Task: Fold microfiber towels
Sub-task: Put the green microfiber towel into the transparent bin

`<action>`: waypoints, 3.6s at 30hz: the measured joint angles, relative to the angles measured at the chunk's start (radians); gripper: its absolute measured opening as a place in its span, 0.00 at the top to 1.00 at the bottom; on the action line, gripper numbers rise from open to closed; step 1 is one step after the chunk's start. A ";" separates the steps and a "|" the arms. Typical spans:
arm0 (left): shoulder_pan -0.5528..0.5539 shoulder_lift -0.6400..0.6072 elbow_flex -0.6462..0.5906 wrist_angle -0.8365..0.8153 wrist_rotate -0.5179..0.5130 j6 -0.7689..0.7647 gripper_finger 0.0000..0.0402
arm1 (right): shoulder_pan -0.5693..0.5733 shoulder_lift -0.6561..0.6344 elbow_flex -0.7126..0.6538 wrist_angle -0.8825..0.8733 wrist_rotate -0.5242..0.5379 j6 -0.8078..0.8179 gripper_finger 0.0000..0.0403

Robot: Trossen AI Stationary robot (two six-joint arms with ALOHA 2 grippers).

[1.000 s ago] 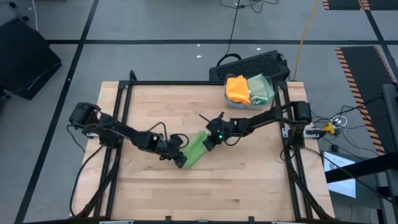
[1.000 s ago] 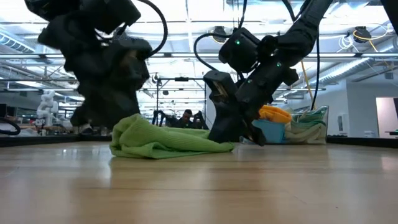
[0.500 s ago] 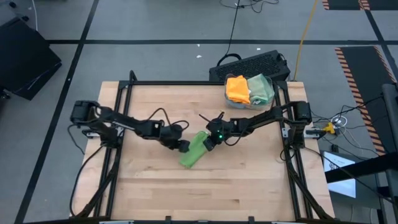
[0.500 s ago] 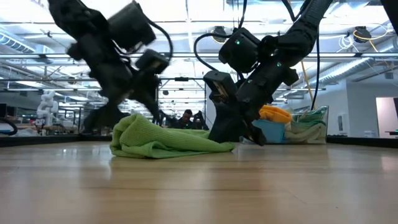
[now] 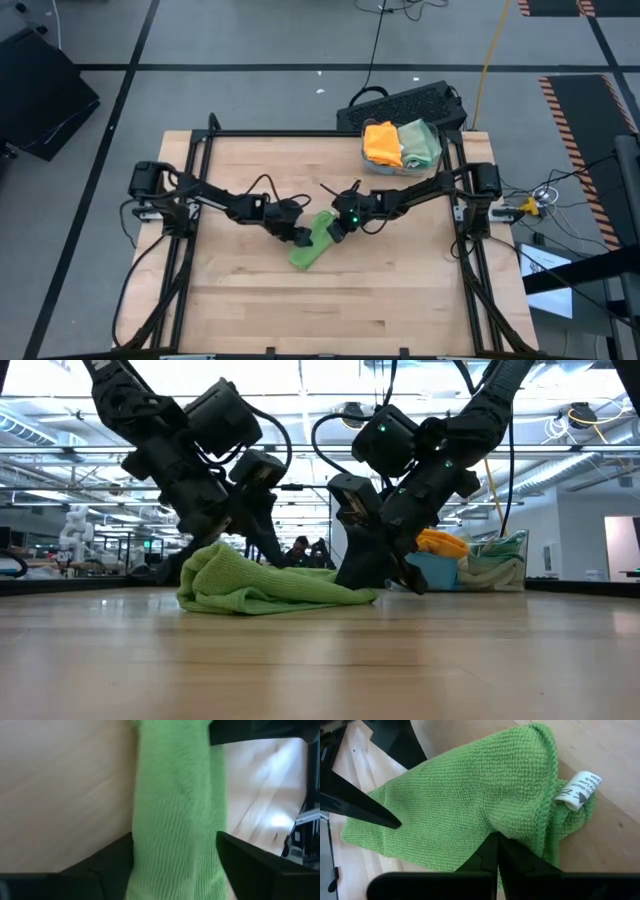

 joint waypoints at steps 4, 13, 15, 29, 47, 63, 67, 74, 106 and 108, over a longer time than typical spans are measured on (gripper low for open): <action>-0.007 0.051 -0.002 0.104 -0.015 0.066 0.46 | 0.000 0.000 0.000 0.000 0.000 -0.007 1.00; -0.025 0.105 0.000 0.191 -0.091 0.114 0.95 | -0.006 -0.045 -0.002 -0.053 0.003 -0.034 0.98; -0.024 0.081 -0.002 0.194 -0.112 0.105 0.94 | -0.015 -0.098 -0.003 -0.098 0.004 -0.030 0.94; -0.017 -0.183 -0.006 0.192 -0.337 0.112 0.97 | -0.029 -0.535 -0.133 -0.174 0.034 0.187 0.49; -0.008 -0.279 -0.001 0.442 -0.449 0.108 0.97 | 0.040 -0.484 -0.325 0.530 0.290 0.446 0.30; -0.004 -0.279 -0.001 0.450 -0.531 0.125 0.97 | -0.041 -0.436 -0.274 0.621 0.209 0.459 0.44; 0.007 -0.279 -0.001 0.459 -0.554 0.129 0.96 | -0.052 -0.418 -0.268 0.605 0.208 0.469 0.48; 0.033 -0.196 0.004 0.561 -0.528 0.117 0.97 | -0.077 -0.337 -0.207 0.605 0.155 0.464 0.67; 0.221 -0.194 0.042 0.486 -0.062 0.042 0.41 | -0.524 -0.615 -0.202 0.160 -0.434 0.326 0.93; 0.227 -0.201 0.042 0.500 -0.075 0.046 0.41 | -0.578 -0.658 -0.201 0.057 -0.445 0.308 0.93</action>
